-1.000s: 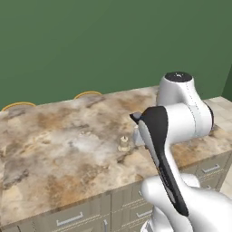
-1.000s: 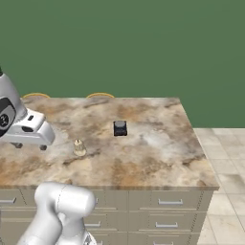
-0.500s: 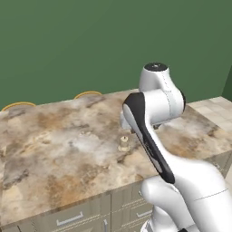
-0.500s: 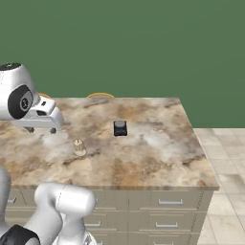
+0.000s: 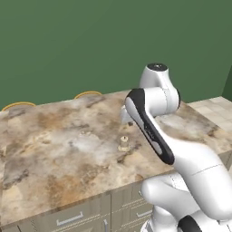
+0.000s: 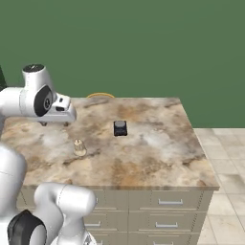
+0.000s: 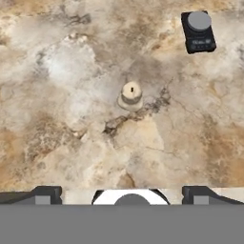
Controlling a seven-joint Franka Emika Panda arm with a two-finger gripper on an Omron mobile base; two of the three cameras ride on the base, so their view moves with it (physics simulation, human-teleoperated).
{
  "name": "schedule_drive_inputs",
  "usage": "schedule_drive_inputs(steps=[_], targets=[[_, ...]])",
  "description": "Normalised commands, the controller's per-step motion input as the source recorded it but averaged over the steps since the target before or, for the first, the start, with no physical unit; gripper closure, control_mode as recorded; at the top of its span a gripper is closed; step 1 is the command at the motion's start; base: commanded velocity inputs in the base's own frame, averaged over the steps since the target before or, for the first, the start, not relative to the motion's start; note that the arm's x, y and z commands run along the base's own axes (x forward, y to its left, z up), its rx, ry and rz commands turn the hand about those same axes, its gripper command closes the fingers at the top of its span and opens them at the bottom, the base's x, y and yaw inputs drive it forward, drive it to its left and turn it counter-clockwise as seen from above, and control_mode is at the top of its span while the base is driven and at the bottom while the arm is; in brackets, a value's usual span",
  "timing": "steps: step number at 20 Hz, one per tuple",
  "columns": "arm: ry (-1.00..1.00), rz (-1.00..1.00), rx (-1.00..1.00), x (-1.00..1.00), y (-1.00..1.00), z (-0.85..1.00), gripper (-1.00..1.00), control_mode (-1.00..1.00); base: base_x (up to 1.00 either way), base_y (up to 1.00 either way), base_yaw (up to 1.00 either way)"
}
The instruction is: Pick the candle and candle from the dining table and place them in the open cabinet. Close the cabinet after placing the objects.
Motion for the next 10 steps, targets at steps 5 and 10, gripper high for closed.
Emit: schedule_drive_inputs(steps=[5, 10], targets=[[-0.01, 0.08, 0.06, 0.58, -0.15, -0.14, -1.0, -1.0, 0.0, 0.0, 0.0], [0.02, 0.0, 0.0, 0.46, 0.0, -0.09, -1.0, -1.0, 0.0, 0.0, 0.0]])
